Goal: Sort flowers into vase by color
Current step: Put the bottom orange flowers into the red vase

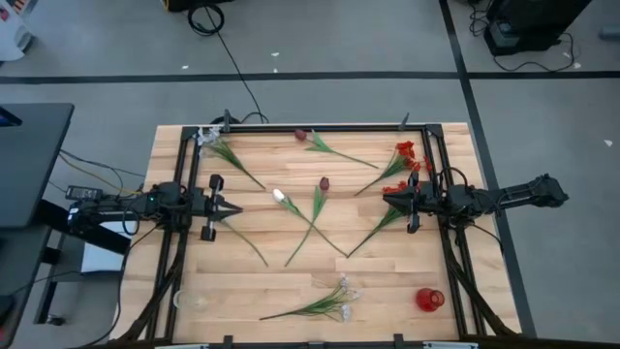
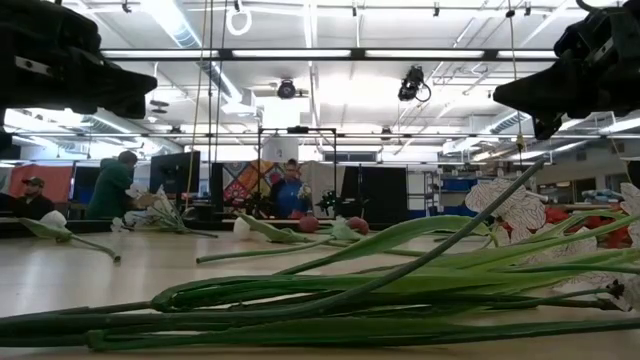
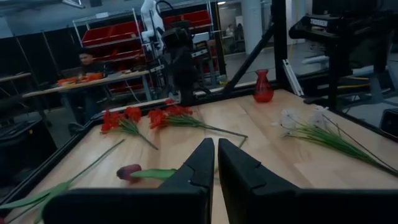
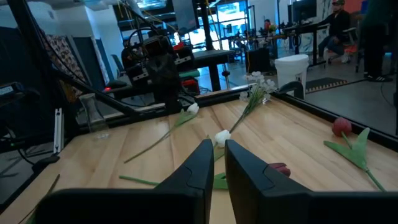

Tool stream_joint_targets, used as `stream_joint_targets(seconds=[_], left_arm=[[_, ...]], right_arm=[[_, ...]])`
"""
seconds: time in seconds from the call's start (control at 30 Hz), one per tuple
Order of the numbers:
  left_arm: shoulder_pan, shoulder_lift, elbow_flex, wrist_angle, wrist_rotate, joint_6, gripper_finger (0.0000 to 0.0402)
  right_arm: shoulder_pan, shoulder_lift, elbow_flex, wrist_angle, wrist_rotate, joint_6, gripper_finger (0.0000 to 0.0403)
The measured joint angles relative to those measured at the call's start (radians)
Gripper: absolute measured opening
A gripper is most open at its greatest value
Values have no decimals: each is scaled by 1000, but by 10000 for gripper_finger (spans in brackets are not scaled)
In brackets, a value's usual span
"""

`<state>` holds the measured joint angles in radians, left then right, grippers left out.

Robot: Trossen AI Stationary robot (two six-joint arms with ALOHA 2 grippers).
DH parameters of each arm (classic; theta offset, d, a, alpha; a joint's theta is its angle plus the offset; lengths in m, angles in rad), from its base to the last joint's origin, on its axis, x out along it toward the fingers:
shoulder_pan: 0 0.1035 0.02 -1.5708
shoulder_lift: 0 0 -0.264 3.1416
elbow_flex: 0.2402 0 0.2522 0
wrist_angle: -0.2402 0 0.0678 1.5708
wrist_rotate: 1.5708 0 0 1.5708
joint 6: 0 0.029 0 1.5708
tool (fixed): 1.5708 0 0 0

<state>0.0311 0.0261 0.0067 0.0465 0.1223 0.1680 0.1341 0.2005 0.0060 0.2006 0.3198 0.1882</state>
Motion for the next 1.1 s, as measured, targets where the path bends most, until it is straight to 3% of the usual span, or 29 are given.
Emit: stream_joint_targets(seconds=[0.43, 0.57, 0.67, 0.77, 0.93, 1.1], left_arm=[[0, 0, 0, 1, -1, 0, 27], [0, 0, 0, 4, -4, -8, 27], [0, 0, 0, 29, -45, -67, 27], [0, 0, 0, 51, -54, -98, 27], [0, 0, 0, 154, -68, -98, 27], [0, 0, 0, 336, -110, -199, 27]], right_arm=[[0, 0, 0, 4, 0, -1, 51], [-1, 2, 0, 103, 8, 18, 51], [-8, 16, 0, 220, 120, 153, 47], [-29, 34, 1, 272, 194, 411, 42], [-58, 133, 76, 106, 185, 839, 21], [-66, 351, 260, 103, 174, 808, 7]])
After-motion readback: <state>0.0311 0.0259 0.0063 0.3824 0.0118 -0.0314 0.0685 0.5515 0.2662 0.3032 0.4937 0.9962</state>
